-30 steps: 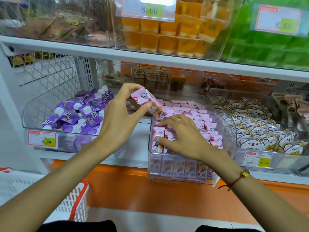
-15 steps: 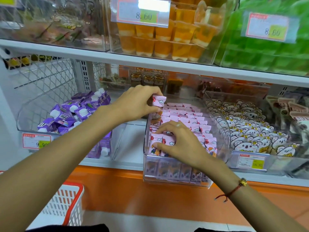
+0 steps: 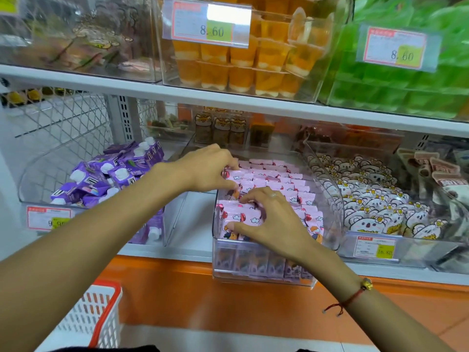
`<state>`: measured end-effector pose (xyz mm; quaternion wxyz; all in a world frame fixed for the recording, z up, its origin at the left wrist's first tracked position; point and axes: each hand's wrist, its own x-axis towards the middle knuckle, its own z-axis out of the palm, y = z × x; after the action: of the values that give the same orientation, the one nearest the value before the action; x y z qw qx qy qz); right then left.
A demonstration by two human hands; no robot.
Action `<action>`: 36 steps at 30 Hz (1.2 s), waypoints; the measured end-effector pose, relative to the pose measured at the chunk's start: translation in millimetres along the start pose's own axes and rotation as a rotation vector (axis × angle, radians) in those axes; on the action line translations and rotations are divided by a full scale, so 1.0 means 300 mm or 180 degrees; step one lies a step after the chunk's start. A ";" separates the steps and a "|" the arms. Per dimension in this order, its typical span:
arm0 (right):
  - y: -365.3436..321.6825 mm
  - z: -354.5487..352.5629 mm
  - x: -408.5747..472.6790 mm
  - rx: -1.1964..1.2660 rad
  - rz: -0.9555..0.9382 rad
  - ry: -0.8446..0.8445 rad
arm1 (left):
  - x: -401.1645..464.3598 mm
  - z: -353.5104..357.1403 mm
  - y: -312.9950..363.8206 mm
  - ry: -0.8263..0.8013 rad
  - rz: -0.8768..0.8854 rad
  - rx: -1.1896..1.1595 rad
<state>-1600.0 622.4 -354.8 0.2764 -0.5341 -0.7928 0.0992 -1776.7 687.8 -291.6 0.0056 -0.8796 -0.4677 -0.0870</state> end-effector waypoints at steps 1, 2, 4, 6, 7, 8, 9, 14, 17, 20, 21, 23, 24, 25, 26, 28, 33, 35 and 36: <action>-0.001 -0.004 -0.002 0.0006 -0.0028 -0.0034 | 0.004 0.001 -0.004 -0.0065 0.0000 0.0138; -0.001 -0.008 -0.004 -0.0002 -0.0060 -0.0082 | 0.007 -0.002 -0.005 -0.0138 -0.0005 0.0278; 0.000 -0.019 -0.013 -0.0098 -0.0146 -0.0179 | 0.012 -0.006 -0.003 -0.0376 -0.0006 0.0580; -0.001 -0.031 -0.024 -0.0233 -0.0231 -0.0201 | 0.007 -0.010 0.004 -0.0501 0.0020 0.0797; -0.002 -0.037 -0.030 -0.0256 -0.0265 -0.0166 | -0.002 -0.011 0.009 -0.0437 0.0032 0.0810; -0.003 -0.043 -0.036 -0.0251 -0.0296 -0.0111 | -0.015 -0.011 0.015 -0.0243 0.0047 0.0742; -0.003 -0.049 -0.041 -0.0242 -0.0323 -0.0068 | -0.033 -0.014 0.023 0.0053 0.0072 0.0627; 0.013 -0.057 -0.063 -0.0433 -0.0311 -0.0362 | -0.119 -0.011 0.069 0.0319 0.0278 0.0635; 0.013 -0.054 -0.068 -0.0487 -0.0291 -0.0394 | -0.123 0.002 0.092 0.0073 0.0151 0.0626; 0.014 -0.052 -0.071 -0.0483 -0.0284 -0.0386 | -0.113 0.002 0.101 0.0126 0.0094 0.0462; 0.017 -0.052 -0.072 -0.0480 -0.0285 -0.0381 | -0.115 0.003 0.098 0.0155 0.0050 0.0380; 0.019 -0.052 -0.072 -0.0490 -0.0298 -0.0386 | -0.126 0.011 0.095 0.0189 -0.0010 0.0302; 0.019 -0.051 -0.071 -0.0471 -0.0294 -0.0389 | -0.133 0.020 0.097 0.0276 -0.0018 0.0354; 0.017 -0.051 -0.070 -0.0416 -0.0284 -0.0369 | -0.139 0.032 0.099 0.0458 -0.0036 0.0387; 0.015 -0.052 -0.069 -0.0318 -0.0262 -0.0313 | -0.146 0.041 0.103 0.0765 -0.0110 0.0280; 0.007 -0.055 -0.067 0.0008 -0.0181 -0.0086 | -0.166 0.038 0.115 0.1497 -0.0411 -0.0290; -0.039 -0.059 -0.054 0.1045 0.0063 0.0393 | -0.201 -0.007 0.159 0.2513 -0.0344 -0.1325; -0.068 -0.058 -0.045 0.1307 0.0070 0.0379 | -0.203 -0.013 0.184 0.2732 -0.0292 -0.1720; -0.079 -0.057 -0.042 0.1381 0.0028 0.0366 | -0.202 -0.012 0.192 0.2802 -0.0282 -0.1949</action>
<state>-1606.0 599.0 -333.9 0.4291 -0.4703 -0.7335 0.2380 -1763.1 605.3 -293.4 -0.0594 -0.7008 -0.4110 -0.5800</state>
